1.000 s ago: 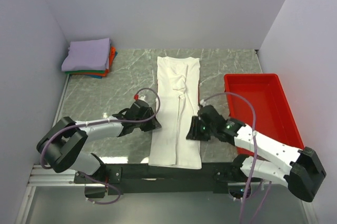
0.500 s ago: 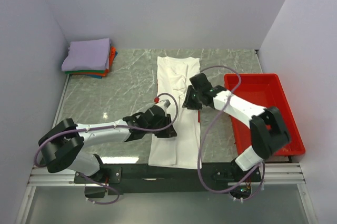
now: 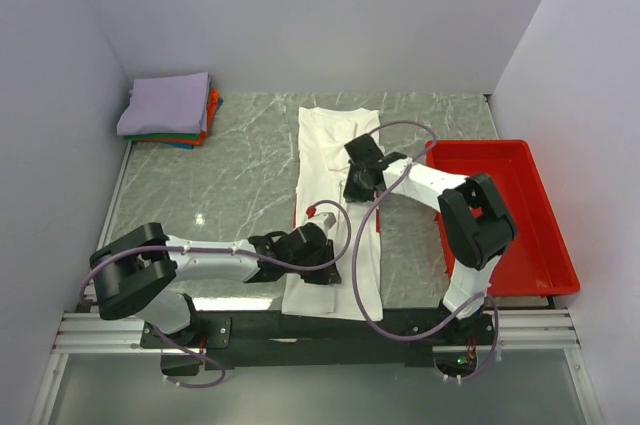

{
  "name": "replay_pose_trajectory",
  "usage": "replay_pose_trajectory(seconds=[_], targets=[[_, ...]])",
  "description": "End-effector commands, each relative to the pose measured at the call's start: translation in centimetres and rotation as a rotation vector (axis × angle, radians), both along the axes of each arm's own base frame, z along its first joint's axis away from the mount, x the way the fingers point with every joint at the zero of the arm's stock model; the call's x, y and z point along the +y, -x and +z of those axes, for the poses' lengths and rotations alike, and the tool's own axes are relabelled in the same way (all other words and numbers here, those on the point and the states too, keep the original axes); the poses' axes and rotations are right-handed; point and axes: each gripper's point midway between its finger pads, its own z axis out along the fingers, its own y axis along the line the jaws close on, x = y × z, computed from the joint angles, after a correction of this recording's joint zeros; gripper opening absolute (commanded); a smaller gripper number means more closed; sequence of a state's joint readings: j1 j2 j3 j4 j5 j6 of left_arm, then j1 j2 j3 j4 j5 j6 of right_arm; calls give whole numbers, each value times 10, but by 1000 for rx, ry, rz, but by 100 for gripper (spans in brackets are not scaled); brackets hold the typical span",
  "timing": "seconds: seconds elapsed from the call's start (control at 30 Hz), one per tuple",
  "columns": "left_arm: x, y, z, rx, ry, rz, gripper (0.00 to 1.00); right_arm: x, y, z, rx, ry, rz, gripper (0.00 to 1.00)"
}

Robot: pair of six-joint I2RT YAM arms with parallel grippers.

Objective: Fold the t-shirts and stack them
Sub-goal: Fold the tshirt

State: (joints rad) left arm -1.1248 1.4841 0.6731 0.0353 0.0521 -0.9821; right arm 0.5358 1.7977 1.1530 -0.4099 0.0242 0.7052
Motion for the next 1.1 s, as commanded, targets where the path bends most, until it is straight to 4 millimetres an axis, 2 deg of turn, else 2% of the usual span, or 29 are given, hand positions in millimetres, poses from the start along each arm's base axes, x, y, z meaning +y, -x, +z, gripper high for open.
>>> replay_pose_trajectory(seconds=[0.0,0.03,0.27,0.4,0.57,0.63,0.7,0.77,0.87,0.97,1.03,1.07], targets=[[-7,3,-1,-9,20,6,21,5,-25,11,-57,10,-26,4],[-6,5,-4,-5,13,4,20,5,-26,12,-58,10,-26,0],[-8,14,-11,8,1,-9,15,23,-28,13,-53,-1,4,0],[-9,19,-17,19,-8,-17,13,32,-27,4,-31,-2,17,0],[-10,24,-18,20,-9,-28,12,34,-22,-9,5,-3,31,0],[-8,23,-16,15,-14,-23,12,34,-19,-9,9,-14,39,0],[-6,23,-13,9,-18,-27,12,35,-19,-2,-3,-25,46,2],[-4,24,-12,7,-20,-29,11,35,-18,9,-23,-30,58,10],[-1,24,-3,-2,-9,-29,11,34,-19,31,-54,-38,73,32],[2,25,2,-10,-7,-31,11,35,-17,58,-86,-79,94,43],[3,25,9,-17,8,-34,11,31,-13,68,-95,-91,97,44],[3,24,13,-26,18,-32,11,29,-11,80,-115,-106,95,44]])
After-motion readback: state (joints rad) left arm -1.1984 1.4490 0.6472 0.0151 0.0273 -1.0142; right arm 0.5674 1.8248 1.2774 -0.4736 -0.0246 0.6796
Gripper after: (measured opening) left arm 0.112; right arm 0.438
